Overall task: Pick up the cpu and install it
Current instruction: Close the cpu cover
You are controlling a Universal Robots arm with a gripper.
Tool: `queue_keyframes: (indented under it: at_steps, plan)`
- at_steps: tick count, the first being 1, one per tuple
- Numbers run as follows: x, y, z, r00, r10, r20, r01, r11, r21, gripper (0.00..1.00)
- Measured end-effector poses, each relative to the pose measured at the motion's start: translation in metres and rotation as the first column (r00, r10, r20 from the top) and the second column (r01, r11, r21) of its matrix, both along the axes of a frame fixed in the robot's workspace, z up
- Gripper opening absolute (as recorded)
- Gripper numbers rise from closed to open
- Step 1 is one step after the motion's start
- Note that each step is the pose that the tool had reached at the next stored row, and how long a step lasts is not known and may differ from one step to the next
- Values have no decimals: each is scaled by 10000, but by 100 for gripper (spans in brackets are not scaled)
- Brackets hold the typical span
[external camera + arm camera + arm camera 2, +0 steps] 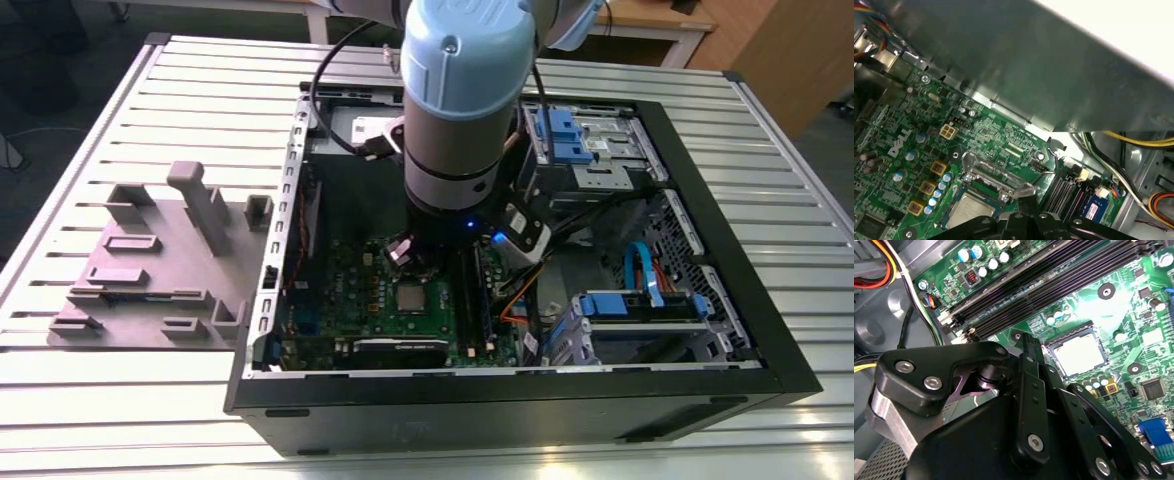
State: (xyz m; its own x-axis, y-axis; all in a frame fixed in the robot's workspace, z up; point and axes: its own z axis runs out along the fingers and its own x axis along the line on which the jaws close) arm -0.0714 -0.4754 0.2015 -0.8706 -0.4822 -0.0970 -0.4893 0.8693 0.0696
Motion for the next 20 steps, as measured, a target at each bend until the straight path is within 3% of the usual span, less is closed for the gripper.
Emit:
queue_keyframes:
  at_steps: [12, 17, 20]
  plan:
    - [-3, -90, 1, 10000, 90, -6, -90, 10000, 19, 10]
    - [-1, -117, 0, 9999, 136, -1, -136, 9999, 55, 10]
    - [8, -116, 0, 9999, 152, 1, -152, 9998, 122, 10]
